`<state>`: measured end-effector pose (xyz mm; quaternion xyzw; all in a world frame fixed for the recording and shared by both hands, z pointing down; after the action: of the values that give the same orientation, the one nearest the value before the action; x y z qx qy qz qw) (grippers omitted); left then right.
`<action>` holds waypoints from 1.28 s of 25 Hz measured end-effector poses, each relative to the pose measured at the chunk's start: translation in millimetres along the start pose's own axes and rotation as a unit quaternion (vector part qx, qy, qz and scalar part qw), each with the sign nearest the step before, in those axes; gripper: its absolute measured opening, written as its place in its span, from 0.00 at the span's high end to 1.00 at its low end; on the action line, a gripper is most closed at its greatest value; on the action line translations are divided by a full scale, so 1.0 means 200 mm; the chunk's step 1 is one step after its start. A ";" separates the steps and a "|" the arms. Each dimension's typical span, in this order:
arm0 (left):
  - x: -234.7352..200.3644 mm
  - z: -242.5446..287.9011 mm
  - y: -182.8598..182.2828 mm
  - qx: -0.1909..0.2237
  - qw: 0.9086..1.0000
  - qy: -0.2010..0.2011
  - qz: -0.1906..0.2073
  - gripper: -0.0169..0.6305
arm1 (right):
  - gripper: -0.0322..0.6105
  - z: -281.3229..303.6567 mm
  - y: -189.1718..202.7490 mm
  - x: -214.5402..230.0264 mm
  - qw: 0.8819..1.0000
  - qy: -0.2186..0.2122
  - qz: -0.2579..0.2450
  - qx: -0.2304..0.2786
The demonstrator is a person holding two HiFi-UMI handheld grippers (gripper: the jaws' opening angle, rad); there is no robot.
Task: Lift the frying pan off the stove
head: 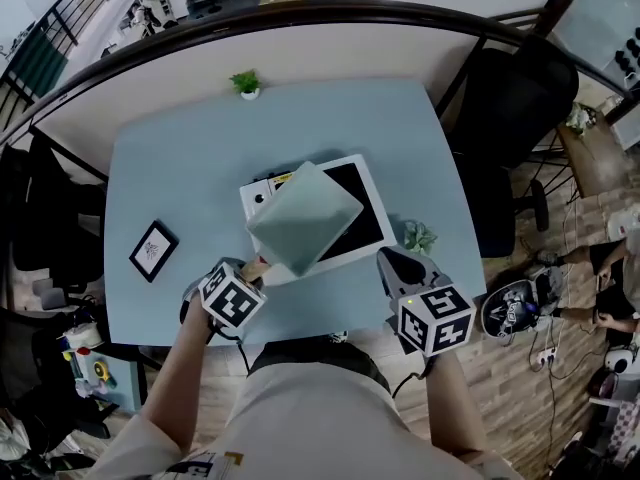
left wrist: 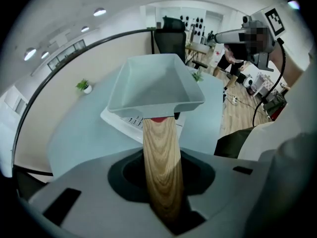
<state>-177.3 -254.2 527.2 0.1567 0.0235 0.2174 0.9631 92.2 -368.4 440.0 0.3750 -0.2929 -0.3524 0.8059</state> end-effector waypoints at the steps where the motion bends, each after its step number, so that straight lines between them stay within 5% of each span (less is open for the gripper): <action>1: -0.01 -0.04 0.01 0.007 1.000 -0.008 -0.006 0.80 | 0.94 -0.02 -0.03 0.00 1.000 0.004 -0.003 0.006; 12: -0.11 -0.52 -0.09 0.139 0.985 -0.092 -0.052 0.79 | 0.94 -0.28 -0.39 -0.07 0.994 0.026 -0.046 0.098; 17: -0.13 -0.76 -0.19 0.213 0.968 -0.121 -0.051 0.79 | 0.94 -0.41 -0.56 -0.14 0.986 0.028 -0.072 0.148; 22: -0.14 -0.94 -0.29 0.270 0.952 -0.132 -0.055 0.79 | 0.94 -0.57 -0.71 -0.23 0.977 -0.025 -0.057 0.204; 32: -0.08 -1.26 -0.40 0.378 0.909 -0.174 -0.034 0.79 | 0.94 -0.85 -0.87 -0.32 0.953 0.007 -0.108 0.282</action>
<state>-187.7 -255.1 262.6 0.5433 -0.0584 0.1284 0.8276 119.9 -332.5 192.2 0.6188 -0.3326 -0.3376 0.6265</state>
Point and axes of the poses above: the fingertips, and each gripper's own axes: z forward along the fingers, x to its right, y out of its underside, the point moved 9 cm from there along -z, backward along the fingers, and after that the axes turned 1 degree about z, right-handed, at the moved point
